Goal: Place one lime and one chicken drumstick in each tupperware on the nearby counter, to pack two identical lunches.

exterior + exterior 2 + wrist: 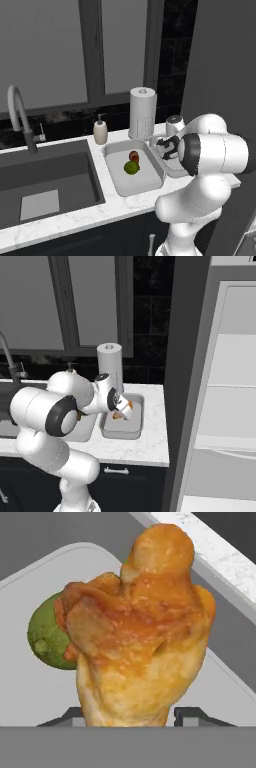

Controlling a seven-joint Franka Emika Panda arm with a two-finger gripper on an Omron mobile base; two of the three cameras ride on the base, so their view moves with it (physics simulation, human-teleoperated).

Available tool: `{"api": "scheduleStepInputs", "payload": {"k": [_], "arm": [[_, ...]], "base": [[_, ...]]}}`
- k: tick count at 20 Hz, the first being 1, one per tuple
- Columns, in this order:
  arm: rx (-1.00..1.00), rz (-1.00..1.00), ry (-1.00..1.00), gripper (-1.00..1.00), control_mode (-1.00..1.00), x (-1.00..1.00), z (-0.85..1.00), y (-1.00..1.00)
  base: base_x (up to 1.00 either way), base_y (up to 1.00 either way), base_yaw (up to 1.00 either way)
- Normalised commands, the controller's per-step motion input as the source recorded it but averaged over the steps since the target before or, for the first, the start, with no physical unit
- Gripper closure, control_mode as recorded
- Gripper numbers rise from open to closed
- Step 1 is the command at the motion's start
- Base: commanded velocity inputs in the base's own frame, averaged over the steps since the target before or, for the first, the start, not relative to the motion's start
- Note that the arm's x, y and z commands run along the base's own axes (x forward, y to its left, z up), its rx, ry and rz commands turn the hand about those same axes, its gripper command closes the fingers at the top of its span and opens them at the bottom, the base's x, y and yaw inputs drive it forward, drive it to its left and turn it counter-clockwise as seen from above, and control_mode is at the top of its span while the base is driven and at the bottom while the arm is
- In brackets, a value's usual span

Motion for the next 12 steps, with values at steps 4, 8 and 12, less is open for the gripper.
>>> {"api": "scheduleStepInputs", "payload": {"k": [4,8,12], "arm": [[0.01,0.0,0.01,-1.0,-1.0,-0.11,0.16,-0.04],[0.0,0.0,0.0,-1.0,-1.0,-0.33,0.53,0.0],[0.0,0.0,-0.01,-1.0,-1.0,-0.4,0.66,0.0]], "base": [[0.0,0.0,0.0],[0.0,0.0,0.0],[0.0,0.0,0.0]]}}
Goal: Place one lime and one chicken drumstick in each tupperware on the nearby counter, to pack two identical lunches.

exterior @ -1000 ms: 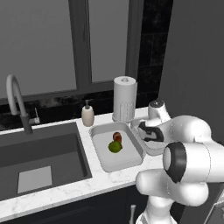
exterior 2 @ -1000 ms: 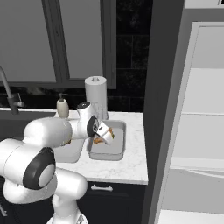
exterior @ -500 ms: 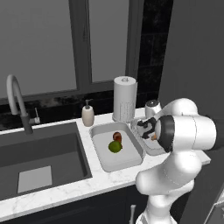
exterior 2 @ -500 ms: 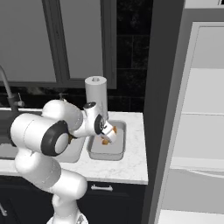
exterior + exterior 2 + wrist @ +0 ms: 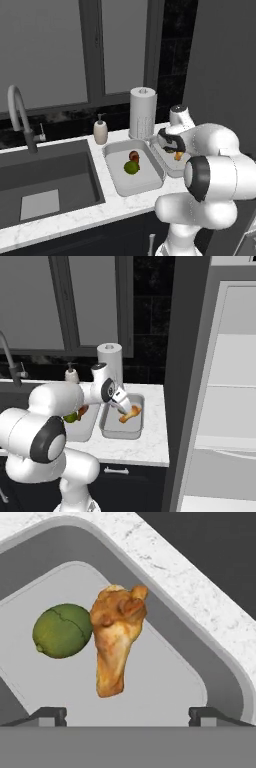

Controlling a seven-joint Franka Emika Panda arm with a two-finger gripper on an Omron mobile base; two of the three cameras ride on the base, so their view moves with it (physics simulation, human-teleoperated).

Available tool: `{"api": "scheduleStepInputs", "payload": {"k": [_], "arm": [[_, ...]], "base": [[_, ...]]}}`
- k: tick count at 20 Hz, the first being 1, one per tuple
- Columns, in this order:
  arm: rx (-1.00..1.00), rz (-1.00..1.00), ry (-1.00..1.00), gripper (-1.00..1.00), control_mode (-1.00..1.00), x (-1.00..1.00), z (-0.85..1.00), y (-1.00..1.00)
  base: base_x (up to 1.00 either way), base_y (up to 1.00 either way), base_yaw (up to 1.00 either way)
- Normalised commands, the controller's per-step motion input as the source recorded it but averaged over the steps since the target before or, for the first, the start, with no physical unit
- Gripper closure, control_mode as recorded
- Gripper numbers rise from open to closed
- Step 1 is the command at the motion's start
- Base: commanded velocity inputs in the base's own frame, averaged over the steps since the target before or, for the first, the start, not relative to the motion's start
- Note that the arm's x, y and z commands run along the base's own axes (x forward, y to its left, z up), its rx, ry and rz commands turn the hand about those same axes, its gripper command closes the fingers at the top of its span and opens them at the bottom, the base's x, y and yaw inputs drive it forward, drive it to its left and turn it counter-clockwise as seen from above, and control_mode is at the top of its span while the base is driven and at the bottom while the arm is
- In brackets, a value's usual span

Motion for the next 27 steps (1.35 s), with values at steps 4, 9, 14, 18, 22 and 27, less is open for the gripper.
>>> {"api": "scheduleStepInputs", "payload": {"k": [4,9,14,18,22,27], "arm": [[0.0,0.0,-0.04,-1.0,-1.0,-0.53,0.66,0.02],[-0.11,0.01,-0.19,-1.0,-1.0,-0.58,0.82,0.36],[-0.24,0.09,-0.29,-1.0,-1.0,-0.54,0.82,0.63],[-0.28,0.16,-0.29,-1.0,-1.0,-0.56,0.69,0.67],[-0.32,0.18,-0.32,-1.0,-1.0,-0.65,0.45,0.79],[-0.26,0.18,-0.32,-1.0,-1.0,-0.77,0.13,0.67]], "base": [[0.0,0.0,0.0],[0.0,0.0,0.0],[0.0,0.0,0.0],[0.0,0.0,0.0],[0.0,0.0,0.0],[0.0,0.0,0.0]]}}
